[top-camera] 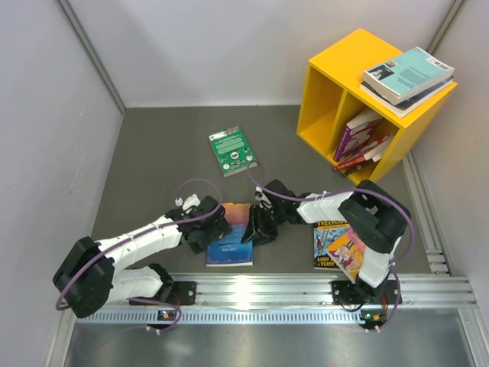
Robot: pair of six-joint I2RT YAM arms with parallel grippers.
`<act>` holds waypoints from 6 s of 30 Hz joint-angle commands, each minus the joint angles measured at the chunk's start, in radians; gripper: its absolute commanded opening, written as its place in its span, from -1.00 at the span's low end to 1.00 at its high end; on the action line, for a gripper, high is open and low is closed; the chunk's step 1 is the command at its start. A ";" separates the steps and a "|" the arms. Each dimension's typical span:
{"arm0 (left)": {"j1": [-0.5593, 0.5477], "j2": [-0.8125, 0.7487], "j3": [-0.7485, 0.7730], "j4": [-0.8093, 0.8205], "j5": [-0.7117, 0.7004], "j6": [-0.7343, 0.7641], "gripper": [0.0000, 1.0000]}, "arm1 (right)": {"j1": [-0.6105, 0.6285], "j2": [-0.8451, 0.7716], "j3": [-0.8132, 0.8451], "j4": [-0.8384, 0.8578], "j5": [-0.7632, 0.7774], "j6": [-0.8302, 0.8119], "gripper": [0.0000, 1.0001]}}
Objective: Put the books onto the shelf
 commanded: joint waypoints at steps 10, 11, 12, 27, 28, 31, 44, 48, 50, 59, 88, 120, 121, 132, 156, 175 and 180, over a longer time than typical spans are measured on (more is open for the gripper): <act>-0.032 -0.237 -0.038 0.078 -0.084 -0.067 0.91 | 0.061 -0.221 0.045 -0.097 0.159 -0.124 -1.00; -0.030 -0.257 -0.021 0.047 -0.104 -0.051 0.93 | 0.058 -0.258 0.056 -0.135 0.168 -0.136 -1.00; -0.032 -0.293 -0.002 -0.002 -0.126 -0.032 0.96 | 0.053 -0.275 0.067 -0.157 0.184 -0.147 -1.00; -0.013 -0.594 -0.104 0.114 -0.103 0.053 0.98 | -0.019 -0.488 0.252 -0.304 0.162 -0.145 -1.00; -0.012 -0.617 -0.133 0.126 -0.105 0.051 0.98 | -0.028 -0.498 0.251 -0.294 0.151 -0.132 -1.00; -0.009 -0.682 -0.171 0.183 -0.096 0.049 0.98 | -0.060 -0.540 0.213 -0.222 0.084 -0.078 -1.00; 0.017 -0.596 -0.256 0.706 0.168 0.066 0.80 | -0.100 -0.602 -0.077 0.383 -0.065 0.212 -1.00; 0.025 -0.536 -0.193 0.680 0.203 0.100 -0.25 | -0.100 -0.590 -0.077 0.378 -0.067 0.200 -1.00; 0.033 -0.513 -0.158 0.618 0.202 0.120 -0.71 | -0.102 -0.596 -0.073 0.322 -0.064 0.163 -1.00; 0.065 -0.464 0.067 0.469 0.201 0.204 -1.00 | -0.149 -0.622 -0.091 0.015 -0.015 0.005 0.99; 0.099 -0.104 0.821 0.467 0.323 0.241 -1.00 | -0.200 -0.617 -0.208 0.915 0.076 0.620 0.99; 0.201 0.036 1.020 0.625 0.464 0.069 -1.00 | -0.234 -0.409 -0.120 1.443 0.255 0.913 0.99; 0.203 0.036 1.022 0.629 0.466 0.066 -1.00 | -0.232 -0.410 -0.122 1.444 0.254 0.915 0.99; 0.232 0.116 1.200 0.582 0.507 0.082 -1.00 | -0.230 -0.438 -0.183 1.450 0.226 0.893 1.00; 0.232 0.045 1.108 0.450 0.492 0.134 -1.00 | -0.298 -0.373 0.001 1.480 0.274 0.935 -0.33; 0.234 0.124 1.171 0.103 0.488 0.413 0.32 | -0.496 -0.757 0.381 0.158 0.011 0.206 -1.00; 0.272 0.094 1.155 0.047 0.469 0.465 0.83 | -0.741 -0.708 0.478 0.156 -0.079 0.267 -1.00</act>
